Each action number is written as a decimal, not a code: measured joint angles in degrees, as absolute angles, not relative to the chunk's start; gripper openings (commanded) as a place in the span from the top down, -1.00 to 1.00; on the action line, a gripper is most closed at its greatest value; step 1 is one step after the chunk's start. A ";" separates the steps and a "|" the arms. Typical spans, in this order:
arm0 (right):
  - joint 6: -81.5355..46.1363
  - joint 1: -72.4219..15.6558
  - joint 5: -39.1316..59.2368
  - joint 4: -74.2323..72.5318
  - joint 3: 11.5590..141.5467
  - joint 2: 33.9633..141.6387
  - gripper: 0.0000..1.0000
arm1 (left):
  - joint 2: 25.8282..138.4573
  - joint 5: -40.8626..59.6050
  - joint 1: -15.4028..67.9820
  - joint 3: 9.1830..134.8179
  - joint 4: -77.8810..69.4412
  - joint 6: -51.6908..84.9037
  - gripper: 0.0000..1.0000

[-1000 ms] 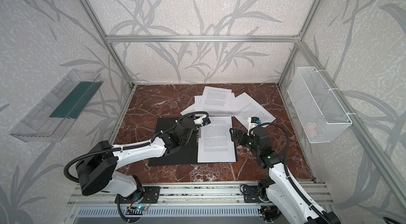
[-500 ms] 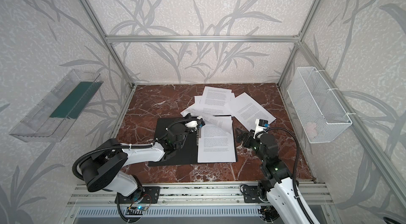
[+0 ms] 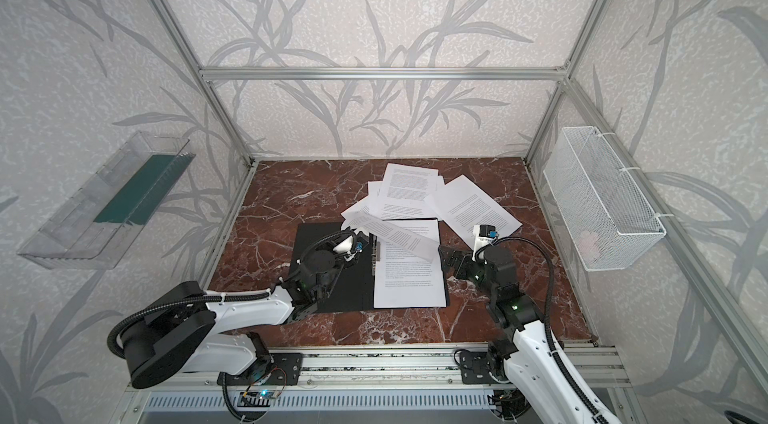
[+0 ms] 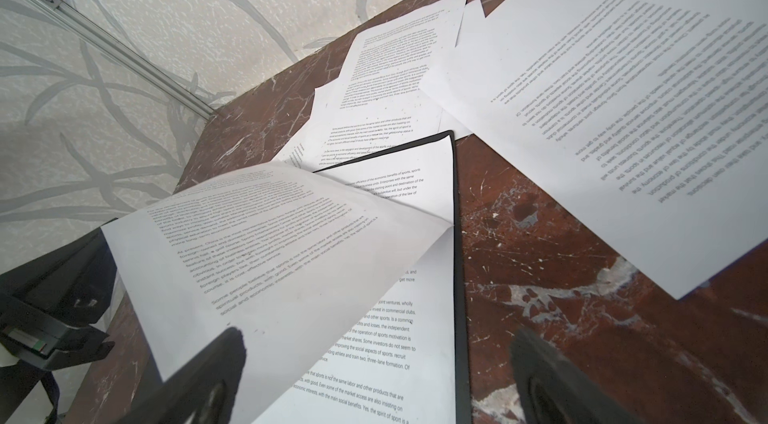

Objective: Put the files into the folder
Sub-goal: 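Lay the held sheet onto the open black folder with the left gripper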

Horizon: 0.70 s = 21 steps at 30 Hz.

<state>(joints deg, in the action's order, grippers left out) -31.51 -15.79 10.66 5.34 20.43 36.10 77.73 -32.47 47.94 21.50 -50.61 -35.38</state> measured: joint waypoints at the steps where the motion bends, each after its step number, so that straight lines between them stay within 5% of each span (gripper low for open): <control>1: -31.48 -15.79 10.79 5.30 20.43 36.14 -0.98 | 77.58 -33.19 47.94 20.32 -51.66 -34.37 -0.17; 2: -31.51 -15.79 10.92 5.15 20.43 36.21 -0.98 | 77.56 -33.98 47.88 18.96 -53.30 -32.84 -0.60; 4: -31.48 -15.79 11.05 4.84 20.43 36.49 -0.98 | 77.52 -35.59 47.70 16.16 -57.25 -30.89 -0.96; 11: -31.48 -15.79 12.05 3.75 20.43 38.52 -0.98 | 71.53 -42.68 46.81 13.08 -59.29 -21.52 -0.99; 21: -31.53 -15.79 14.70 2.33 20.43 44.01 -0.98 | 43.83 -31.00 43.07 31.64 -1.10 28.91 -0.98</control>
<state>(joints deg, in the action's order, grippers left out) -31.53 -15.79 14.70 2.33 20.43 44.01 43.83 -31.00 43.07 31.64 -1.10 28.91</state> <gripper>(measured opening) 0.990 0.991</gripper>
